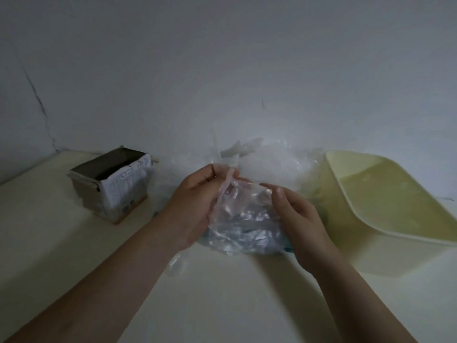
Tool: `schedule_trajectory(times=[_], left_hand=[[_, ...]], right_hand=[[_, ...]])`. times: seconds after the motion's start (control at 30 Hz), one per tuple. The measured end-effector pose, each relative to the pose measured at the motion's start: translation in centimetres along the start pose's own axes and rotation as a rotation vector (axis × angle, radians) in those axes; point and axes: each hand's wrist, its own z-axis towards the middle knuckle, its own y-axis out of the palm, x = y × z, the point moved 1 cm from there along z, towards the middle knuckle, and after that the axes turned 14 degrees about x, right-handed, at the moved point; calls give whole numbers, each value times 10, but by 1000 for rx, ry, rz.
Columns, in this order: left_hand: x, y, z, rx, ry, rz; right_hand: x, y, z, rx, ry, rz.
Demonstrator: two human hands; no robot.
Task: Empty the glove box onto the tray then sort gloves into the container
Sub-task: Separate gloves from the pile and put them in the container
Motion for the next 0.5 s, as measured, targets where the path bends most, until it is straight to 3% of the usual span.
schedule_trajectory(times=[0.13, 0.4, 0.5], left_hand=[[-22, -4, 8, -78, -91, -104], [-15, -29, 7, -293, -40, -14], [-3, -36, 9, -308, -110, -62]], right_hand=[[2, -1, -6, -72, 77, 67], [11, -3, -8, 39, 236, 86], [13, -4, -7, 75, 258, 123]])
